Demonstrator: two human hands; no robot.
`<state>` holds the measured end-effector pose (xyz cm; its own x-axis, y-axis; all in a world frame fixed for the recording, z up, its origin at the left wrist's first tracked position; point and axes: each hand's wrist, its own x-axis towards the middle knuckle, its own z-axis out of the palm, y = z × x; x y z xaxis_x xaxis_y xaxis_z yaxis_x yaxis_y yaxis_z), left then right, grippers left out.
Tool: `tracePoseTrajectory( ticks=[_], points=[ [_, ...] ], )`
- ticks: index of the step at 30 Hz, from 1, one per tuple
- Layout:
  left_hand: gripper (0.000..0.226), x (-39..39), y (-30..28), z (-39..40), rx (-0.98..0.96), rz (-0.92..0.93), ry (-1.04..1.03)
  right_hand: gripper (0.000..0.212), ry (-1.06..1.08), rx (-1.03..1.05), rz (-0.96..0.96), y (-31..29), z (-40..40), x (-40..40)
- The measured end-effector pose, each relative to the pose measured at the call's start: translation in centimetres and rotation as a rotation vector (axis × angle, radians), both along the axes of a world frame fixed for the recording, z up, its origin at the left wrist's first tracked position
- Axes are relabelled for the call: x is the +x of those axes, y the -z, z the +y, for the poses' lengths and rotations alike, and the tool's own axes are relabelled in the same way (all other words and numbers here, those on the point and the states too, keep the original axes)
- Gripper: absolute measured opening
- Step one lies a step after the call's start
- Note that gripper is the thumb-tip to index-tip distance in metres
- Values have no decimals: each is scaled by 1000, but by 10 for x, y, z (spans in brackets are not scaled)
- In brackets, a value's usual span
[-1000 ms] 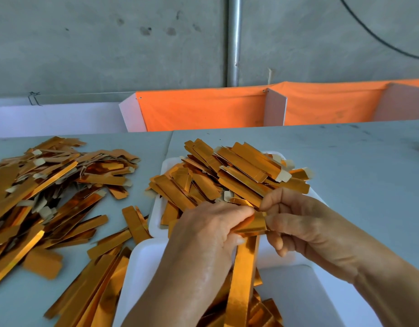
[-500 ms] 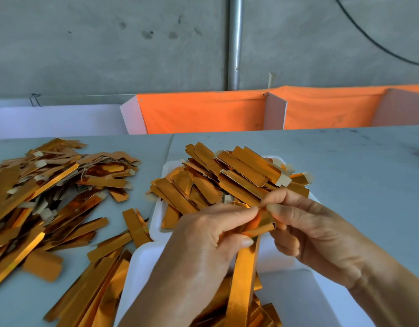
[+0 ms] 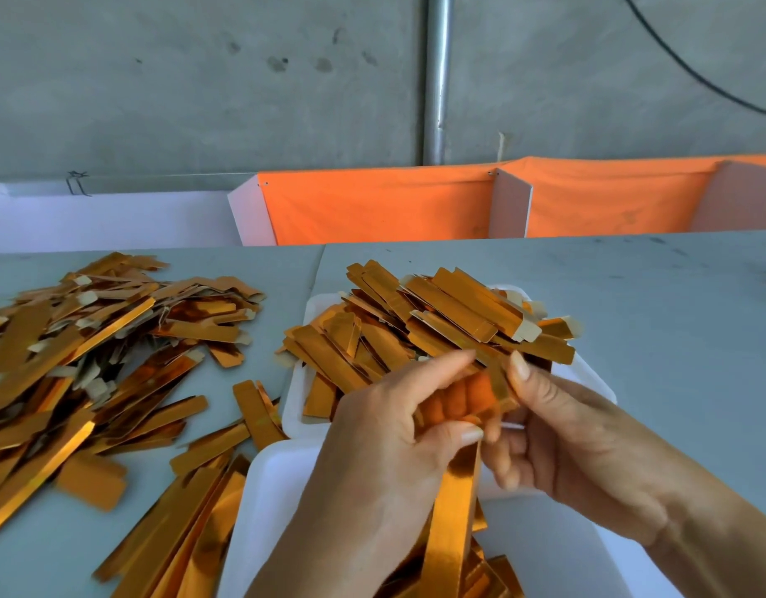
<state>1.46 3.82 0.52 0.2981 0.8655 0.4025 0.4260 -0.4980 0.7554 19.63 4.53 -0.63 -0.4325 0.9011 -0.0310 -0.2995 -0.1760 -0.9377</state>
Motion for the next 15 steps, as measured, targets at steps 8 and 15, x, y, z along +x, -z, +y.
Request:
tracePoseTrajectory(
  ticks=[8,15],
  points=[
    [72,9,-3,-3,133,278,-26,33,-223,-172,41,-8,1,12],
    [59,5,0,-1,-77,-221,-69,48,-44,-31,-446,-2,1,-6]
  ],
)
